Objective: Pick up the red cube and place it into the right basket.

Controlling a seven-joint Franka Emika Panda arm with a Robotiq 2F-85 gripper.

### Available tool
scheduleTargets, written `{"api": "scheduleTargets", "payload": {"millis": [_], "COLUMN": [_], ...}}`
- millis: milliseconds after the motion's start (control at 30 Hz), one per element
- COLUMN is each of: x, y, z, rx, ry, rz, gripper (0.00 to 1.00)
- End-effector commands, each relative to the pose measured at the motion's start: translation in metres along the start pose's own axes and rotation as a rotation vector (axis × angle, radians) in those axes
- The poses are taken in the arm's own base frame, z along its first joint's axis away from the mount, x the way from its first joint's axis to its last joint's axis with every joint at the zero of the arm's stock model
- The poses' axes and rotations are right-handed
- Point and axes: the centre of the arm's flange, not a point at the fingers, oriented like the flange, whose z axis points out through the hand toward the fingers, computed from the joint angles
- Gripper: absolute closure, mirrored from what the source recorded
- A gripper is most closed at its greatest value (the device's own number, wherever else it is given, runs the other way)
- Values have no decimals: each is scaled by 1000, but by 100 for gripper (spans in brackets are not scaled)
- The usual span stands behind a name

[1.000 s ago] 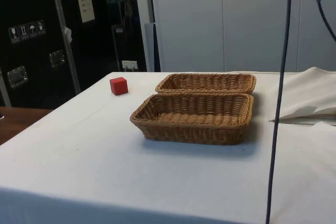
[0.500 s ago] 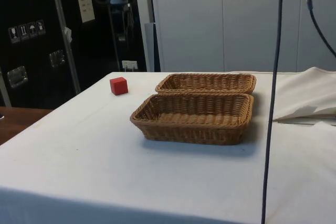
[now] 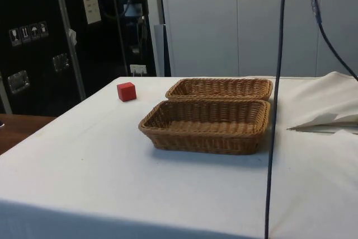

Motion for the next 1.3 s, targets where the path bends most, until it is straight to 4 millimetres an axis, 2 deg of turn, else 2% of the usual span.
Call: {"api": "scheduleTargets", "payload": {"millis": [0, 100, 200, 400, 867, 1267], "x": [3, 8, 10, 23, 37, 46], "y": [6, 14, 16, 21, 33, 62], "z": [5, 14, 15, 30, 48, 63], "rx": [2, -7, -15, -22, -46, -54], "ry": [0, -8, -6, -15, -13, 5], "rz": [-4, -16, -20, -69, -133, -182], "gripper": [0, 0, 0, 0, 0, 0]}}
